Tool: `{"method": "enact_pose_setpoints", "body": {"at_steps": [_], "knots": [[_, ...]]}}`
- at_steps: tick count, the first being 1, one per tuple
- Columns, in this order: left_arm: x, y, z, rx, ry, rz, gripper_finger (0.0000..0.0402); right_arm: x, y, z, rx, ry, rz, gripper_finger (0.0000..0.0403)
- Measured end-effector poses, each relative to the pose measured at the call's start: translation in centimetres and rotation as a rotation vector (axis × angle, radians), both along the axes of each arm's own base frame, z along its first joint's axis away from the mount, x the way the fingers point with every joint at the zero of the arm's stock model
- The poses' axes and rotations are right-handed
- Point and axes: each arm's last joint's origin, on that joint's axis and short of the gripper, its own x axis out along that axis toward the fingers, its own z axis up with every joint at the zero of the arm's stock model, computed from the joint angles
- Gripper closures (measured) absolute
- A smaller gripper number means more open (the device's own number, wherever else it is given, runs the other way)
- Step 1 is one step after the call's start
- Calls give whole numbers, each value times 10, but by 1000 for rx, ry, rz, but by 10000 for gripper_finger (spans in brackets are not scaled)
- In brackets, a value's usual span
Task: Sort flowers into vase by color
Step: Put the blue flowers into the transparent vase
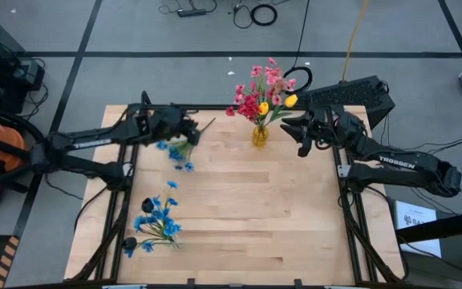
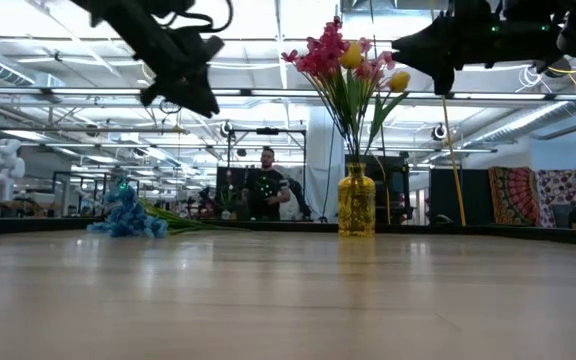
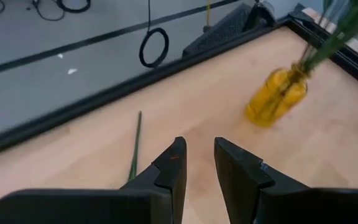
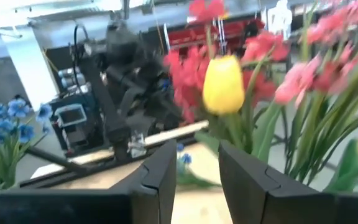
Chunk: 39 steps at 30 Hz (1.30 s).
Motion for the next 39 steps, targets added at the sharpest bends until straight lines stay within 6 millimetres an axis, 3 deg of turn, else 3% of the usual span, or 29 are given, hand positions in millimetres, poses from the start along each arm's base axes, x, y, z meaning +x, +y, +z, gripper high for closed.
{"method": "enact_pose_setpoints", "body": {"at_steps": [7,16,20,29,39], "knots": [[31,30,0,7,95,-55,296,4,7,-10,69,88,44,293],[64,46,-27,-162,369,-87,200,4,10,-22,128,202,36,293],[70,59,-40,-284,441,16,188,4,10,-23,133,214,33,293],[63,98,-74,-494,533,22,187,4,10,-24,141,218,33,293],[63,111,-116,-541,698,-14,187,3,10,-26,193,227,31,293]]}}
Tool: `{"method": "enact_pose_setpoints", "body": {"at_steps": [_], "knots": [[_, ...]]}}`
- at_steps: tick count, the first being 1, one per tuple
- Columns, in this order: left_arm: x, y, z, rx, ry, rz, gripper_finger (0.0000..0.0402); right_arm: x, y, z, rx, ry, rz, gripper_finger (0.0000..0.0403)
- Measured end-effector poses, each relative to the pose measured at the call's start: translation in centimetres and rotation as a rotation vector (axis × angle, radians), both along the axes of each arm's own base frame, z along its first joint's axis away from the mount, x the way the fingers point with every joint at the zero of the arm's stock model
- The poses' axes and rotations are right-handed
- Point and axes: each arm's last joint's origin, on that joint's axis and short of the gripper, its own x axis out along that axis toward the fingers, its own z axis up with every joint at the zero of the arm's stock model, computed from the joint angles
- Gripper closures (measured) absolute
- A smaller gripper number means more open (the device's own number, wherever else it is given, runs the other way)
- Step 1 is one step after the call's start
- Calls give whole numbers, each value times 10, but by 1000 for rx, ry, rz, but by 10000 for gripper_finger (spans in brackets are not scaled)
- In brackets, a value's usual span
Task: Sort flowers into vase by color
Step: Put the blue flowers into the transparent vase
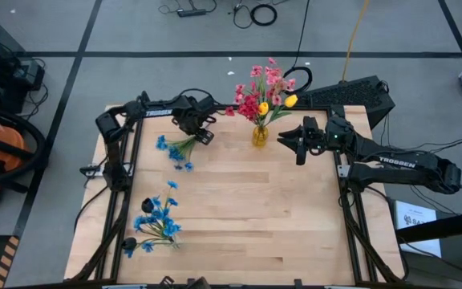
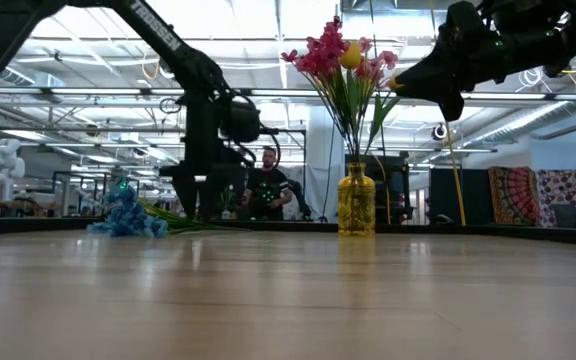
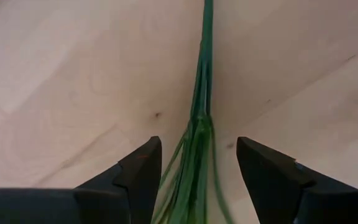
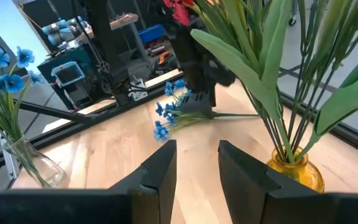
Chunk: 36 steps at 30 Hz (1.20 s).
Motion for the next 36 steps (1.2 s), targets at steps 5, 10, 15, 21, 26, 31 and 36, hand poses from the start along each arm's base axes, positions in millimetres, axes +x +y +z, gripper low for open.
{"method": "enact_pose_setpoints", "body": {"at_steps": [5,10,15,21,26,31,36], "knots": [[2,-3,-23,-68,97,-99,197,0,0,0,7,-1,-1,293],[8,-23,-26,-100,177,-267,304,0,0,0,8,1,-1,293],[25,-59,-14,-69,152,-567,383,0,0,0,20,-1,-3,293],[45,-118,-12,-24,226,-1111,385,1,3,0,30,-8,9,293],[64,-163,-12,132,227,-1462,387,3,7,0,50,-12,8,293],[82,-195,-10,287,130,-1703,385,5,12,0,75,-10,32,293],[96,-212,-5,439,30,-1726,365,6,16,-3,102,12,42,293]]}}
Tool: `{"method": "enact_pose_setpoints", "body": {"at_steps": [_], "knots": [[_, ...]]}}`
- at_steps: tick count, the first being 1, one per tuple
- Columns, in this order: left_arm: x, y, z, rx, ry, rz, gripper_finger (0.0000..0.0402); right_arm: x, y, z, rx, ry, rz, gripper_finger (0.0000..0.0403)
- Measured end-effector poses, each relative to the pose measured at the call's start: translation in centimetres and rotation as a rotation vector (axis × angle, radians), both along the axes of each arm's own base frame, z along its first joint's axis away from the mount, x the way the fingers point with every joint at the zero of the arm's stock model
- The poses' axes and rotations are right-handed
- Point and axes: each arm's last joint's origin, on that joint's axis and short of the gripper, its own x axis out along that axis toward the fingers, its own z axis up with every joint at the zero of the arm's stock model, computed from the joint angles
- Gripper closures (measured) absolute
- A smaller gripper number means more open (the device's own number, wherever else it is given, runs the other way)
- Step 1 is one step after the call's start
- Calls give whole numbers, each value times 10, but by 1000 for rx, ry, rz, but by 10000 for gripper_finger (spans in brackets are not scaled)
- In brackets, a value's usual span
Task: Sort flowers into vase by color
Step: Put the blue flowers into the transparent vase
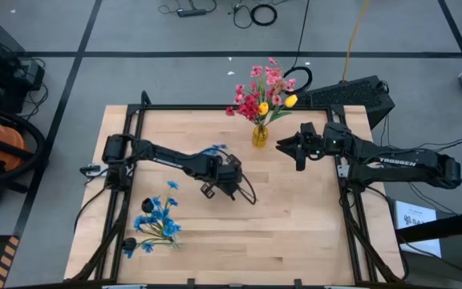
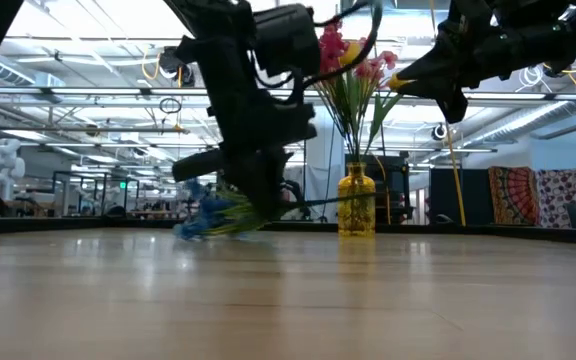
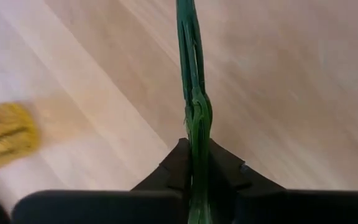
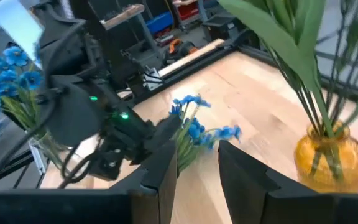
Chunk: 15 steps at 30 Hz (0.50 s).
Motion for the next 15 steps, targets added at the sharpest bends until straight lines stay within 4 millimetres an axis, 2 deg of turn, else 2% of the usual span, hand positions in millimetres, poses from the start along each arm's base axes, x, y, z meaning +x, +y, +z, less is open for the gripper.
{"method": "enact_pose_setpoints", "body": {"at_steps": [9,12,15], "knots": [[2,-12,3,68,-22,-8,282,4,9,-6,61,47,4,293],[5,-12,11,63,-62,123,265,9,15,-10,64,68,38,296],[-1,-5,23,-51,-76,292,262,17,24,-18,51,118,28,314]]}}
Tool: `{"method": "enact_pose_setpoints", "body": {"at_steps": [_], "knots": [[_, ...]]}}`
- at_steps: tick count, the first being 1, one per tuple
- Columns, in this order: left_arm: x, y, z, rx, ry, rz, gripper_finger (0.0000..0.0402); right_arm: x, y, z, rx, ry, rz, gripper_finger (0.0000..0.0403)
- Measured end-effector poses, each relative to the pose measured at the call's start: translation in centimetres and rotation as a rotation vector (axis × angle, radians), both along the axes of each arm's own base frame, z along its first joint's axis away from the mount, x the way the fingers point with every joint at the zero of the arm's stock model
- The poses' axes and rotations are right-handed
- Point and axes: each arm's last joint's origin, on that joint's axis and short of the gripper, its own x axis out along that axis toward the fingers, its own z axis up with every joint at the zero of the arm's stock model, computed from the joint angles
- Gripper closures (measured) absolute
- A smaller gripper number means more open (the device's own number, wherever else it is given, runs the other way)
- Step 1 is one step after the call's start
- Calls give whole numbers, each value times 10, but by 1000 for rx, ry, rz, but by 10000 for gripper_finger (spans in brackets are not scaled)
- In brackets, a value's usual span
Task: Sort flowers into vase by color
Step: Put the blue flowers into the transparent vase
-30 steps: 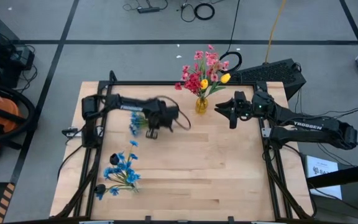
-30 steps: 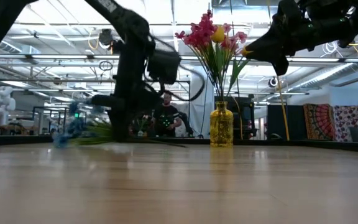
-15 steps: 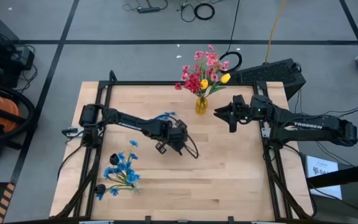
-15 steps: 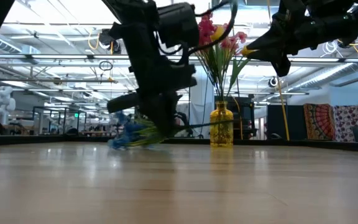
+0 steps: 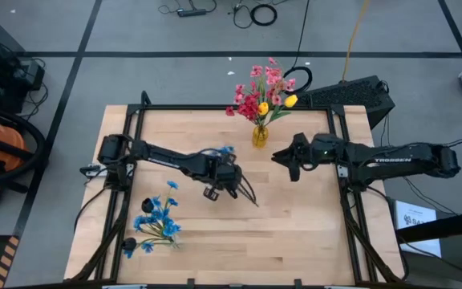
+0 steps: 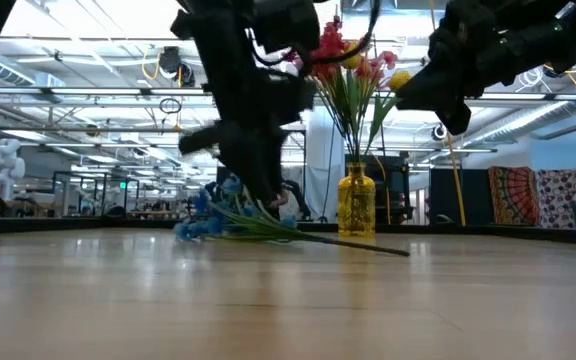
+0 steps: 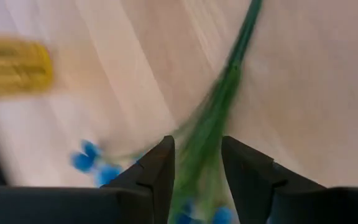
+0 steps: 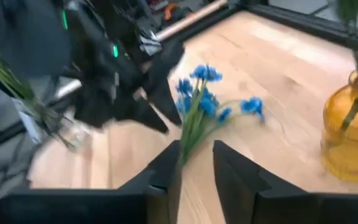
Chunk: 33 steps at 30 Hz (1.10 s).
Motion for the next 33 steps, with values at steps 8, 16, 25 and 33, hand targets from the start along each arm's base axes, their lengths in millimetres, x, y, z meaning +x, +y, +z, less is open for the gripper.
{"method": "enact_pose_setpoints", "body": {"at_steps": [8,16,25,33], "knots": [[-44,24,18,-234,-112,250,261,39,28,-10,19,118,29,395],[-105,29,33,-333,-387,370,261,116,48,12,-47,487,28,401],[-166,26,53,-423,-598,428,261,194,49,1,-41,826,8,393],[-213,26,66,-418,-738,432,261,217,34,-13,46,834,-47,337]]}}
